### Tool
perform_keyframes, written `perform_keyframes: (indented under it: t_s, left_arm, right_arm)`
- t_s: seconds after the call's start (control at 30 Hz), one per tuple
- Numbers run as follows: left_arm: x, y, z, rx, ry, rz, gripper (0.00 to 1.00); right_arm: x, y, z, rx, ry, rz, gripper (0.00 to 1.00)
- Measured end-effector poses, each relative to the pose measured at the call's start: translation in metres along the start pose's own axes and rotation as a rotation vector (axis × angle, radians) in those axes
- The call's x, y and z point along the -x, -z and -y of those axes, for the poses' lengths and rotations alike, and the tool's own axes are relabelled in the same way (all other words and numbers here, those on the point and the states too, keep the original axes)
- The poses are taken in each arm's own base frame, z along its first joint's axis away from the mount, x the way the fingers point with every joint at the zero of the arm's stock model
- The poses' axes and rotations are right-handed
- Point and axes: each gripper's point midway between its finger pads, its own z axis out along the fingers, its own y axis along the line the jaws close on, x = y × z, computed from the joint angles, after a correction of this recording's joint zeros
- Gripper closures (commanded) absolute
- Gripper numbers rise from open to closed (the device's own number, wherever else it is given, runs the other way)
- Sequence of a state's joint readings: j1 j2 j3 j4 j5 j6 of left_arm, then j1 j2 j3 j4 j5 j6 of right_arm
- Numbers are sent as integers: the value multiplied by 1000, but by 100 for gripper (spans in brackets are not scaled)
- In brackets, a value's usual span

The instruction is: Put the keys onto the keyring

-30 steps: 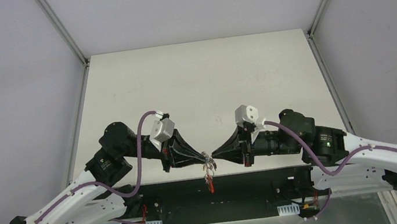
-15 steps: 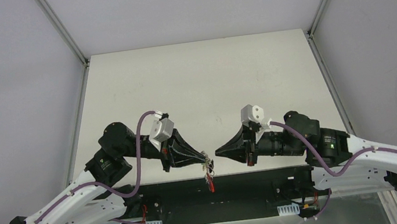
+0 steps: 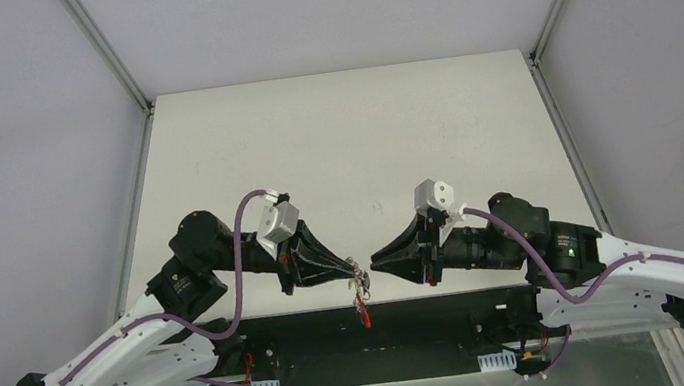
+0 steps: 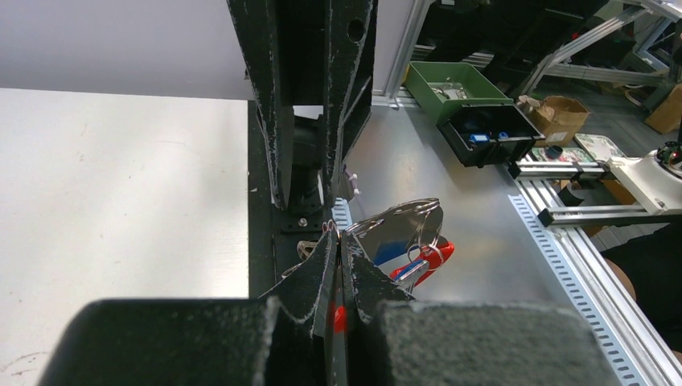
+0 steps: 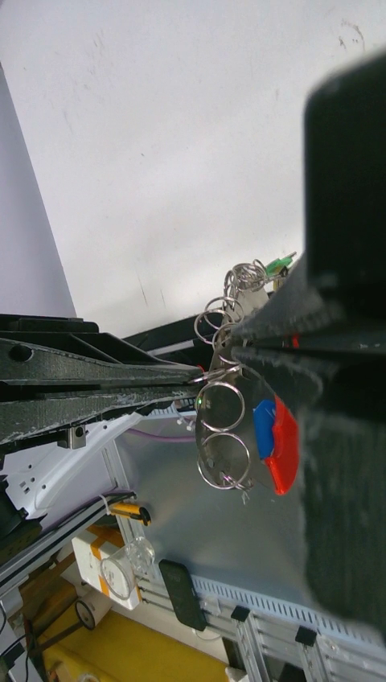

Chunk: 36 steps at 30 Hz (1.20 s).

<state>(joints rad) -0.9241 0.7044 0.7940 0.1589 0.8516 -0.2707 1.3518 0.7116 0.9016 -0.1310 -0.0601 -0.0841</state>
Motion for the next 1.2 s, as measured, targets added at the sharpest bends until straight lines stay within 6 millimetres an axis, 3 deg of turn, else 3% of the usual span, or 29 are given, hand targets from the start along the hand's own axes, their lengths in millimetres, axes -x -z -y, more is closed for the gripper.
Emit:
perform_keyframes:
  t_s: [0.4, 1.2]
  left_arm:
    - [28, -1, 12, -45, -44, 106, 100]
    - [37, 0, 27, -107, -43, 144, 100]
  right_arm:
    - [10, 6, -15, 74, 50, -42, 56]
    - [25, -6, -31, 190, 191, -60, 57]
